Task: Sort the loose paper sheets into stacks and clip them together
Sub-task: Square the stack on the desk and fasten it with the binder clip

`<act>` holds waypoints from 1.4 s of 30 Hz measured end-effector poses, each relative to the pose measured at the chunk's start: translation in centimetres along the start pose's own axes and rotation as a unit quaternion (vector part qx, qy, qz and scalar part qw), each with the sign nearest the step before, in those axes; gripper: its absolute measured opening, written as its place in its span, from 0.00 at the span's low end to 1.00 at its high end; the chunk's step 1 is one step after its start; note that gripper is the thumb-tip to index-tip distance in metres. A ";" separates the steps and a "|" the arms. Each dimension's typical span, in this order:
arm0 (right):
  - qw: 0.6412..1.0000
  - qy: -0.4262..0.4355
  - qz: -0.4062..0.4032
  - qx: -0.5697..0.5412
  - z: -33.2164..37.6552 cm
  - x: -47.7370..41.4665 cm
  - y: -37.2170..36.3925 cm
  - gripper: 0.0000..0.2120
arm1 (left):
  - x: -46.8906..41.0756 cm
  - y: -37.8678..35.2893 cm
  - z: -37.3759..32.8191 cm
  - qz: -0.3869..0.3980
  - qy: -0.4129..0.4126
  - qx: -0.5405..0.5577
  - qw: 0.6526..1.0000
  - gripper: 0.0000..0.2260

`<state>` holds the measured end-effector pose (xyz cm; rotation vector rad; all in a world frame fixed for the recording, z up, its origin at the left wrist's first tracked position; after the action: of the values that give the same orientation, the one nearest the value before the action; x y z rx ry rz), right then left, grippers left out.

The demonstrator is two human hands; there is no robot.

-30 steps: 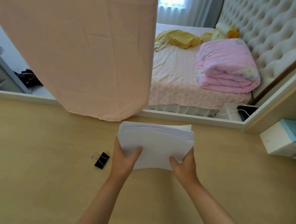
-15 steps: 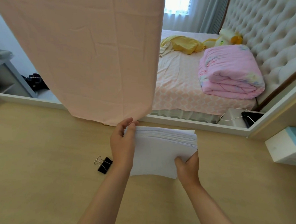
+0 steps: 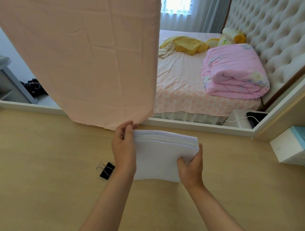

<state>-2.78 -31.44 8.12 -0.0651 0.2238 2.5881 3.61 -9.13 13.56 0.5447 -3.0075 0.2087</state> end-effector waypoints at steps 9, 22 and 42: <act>0.999 -0.026 -0.020 0.027 -0.4 -0.1 0.2 0.28 | -0.1 0.1 -0.8 0.006 -0.013 -0.082 0.997 0.07; 0.996 0.079 -0.004 0.039 1.2 -1.1 0.6 0.32 | 8.0 -13.1 -0.8 0.325 -0.508 -0.579 0.548 0.26; 0.997 -0.052 -0.052 -0.011 1.2 -0.8 0.4 0.10 | -3.3 0.2 -3.7 0.326 -0.196 -0.404 0.832 0.15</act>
<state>-2.30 -31.96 9.46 0.0478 0.1498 2.4825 6.84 -7.24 16.85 -0.5898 -3.0758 -1.2233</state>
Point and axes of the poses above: each hand's wrist, its own x-axis away from the middle knuckle, its own y-axis out of the back of the hand, z = x × y, the point moved 7 cm from there along -x, towards the middle knuckle, and after that the axes turned 1 degree about -y, right-handed, at the moved point
